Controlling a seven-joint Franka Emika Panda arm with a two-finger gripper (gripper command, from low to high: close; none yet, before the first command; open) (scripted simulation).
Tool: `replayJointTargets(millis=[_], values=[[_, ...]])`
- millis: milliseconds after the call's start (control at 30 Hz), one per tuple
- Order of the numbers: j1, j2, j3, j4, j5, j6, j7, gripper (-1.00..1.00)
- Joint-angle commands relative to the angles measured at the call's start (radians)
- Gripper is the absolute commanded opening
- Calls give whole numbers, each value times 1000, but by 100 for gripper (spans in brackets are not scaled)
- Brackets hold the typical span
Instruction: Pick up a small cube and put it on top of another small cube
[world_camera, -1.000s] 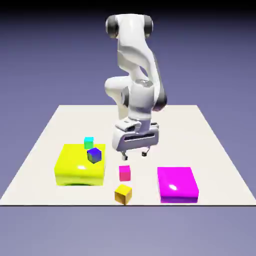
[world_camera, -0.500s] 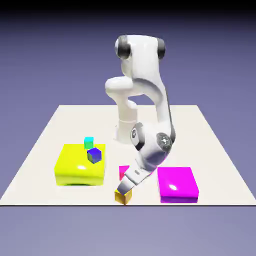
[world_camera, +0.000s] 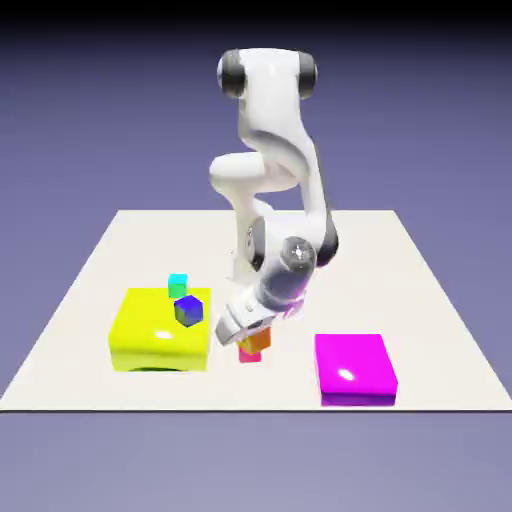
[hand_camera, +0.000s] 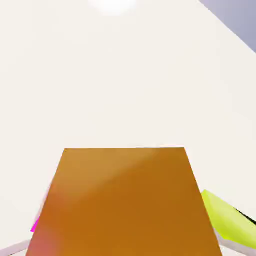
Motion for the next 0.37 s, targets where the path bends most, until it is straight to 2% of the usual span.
replayJointTargets(millis=[0,67,233,267,333], values=[[-18,-36,11,-34,18,-15,45,-100],[-24,-46,15,-44,25,-19,58,-100],[-36,55,5,-128,7,166,71,-100],[-36,55,5,-128,7,166,71,100],[-33,31,7,-108,11,123,68,100]])
